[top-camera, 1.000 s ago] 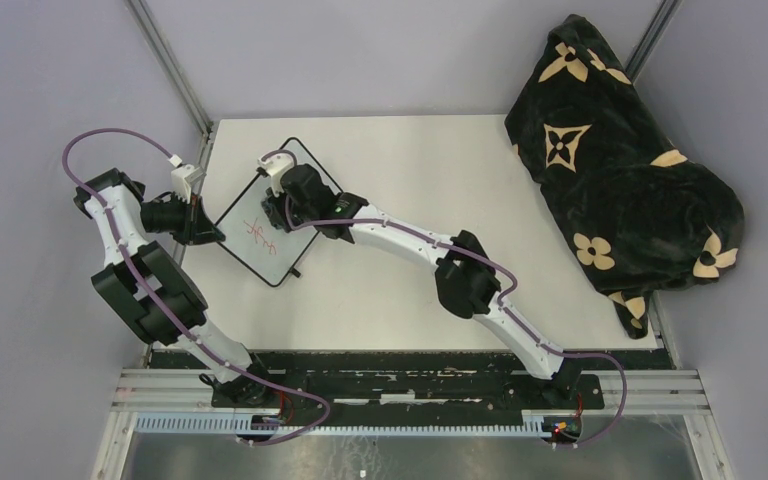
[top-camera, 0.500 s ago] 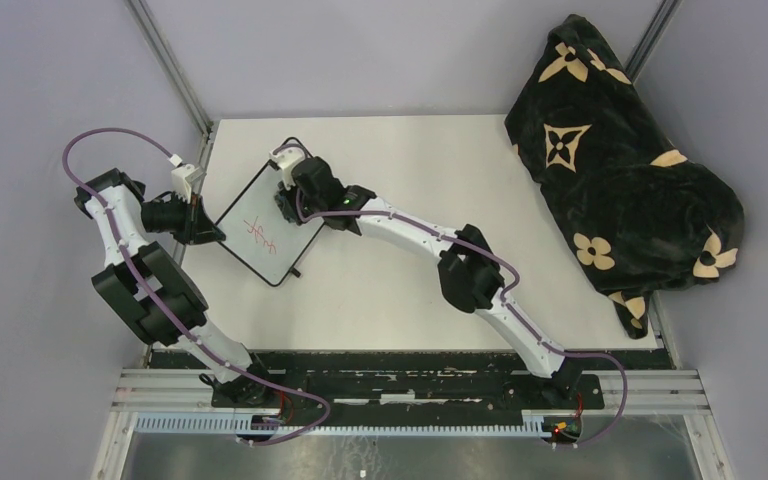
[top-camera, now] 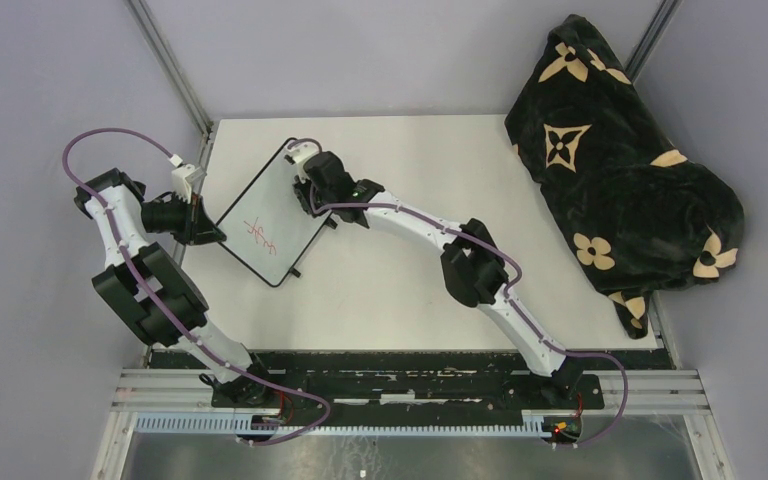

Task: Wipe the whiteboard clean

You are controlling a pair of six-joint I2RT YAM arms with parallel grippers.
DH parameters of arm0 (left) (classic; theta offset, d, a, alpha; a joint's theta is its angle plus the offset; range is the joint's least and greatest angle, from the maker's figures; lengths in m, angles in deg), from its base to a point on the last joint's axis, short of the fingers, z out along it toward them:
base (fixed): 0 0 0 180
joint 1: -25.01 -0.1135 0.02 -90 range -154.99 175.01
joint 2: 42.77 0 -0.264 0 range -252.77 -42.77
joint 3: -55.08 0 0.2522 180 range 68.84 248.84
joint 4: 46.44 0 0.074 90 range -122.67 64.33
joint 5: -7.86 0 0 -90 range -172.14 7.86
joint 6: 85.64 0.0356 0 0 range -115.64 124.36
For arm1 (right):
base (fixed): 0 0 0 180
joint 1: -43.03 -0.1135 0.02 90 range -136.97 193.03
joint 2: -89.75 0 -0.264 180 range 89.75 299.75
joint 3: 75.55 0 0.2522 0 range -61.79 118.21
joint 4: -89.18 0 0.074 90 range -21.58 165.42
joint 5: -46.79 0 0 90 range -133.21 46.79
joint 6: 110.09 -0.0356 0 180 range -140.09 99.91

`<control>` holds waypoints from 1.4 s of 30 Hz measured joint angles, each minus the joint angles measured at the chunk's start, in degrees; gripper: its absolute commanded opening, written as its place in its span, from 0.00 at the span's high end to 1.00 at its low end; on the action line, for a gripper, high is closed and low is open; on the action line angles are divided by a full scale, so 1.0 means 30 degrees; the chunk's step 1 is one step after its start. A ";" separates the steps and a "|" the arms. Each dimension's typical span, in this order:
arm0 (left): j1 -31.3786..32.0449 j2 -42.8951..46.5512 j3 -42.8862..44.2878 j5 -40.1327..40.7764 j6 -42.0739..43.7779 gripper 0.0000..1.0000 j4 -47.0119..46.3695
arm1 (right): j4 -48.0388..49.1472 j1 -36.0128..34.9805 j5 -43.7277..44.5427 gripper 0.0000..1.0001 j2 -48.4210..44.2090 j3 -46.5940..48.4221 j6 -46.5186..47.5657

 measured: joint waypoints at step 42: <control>0.0153 0.0211 -0.0466 0.0408 0.0007 0.97 -0.0175 | 0.0831 -0.4466 -0.2251 0.99 -0.0758 -0.2455 -0.1479</control>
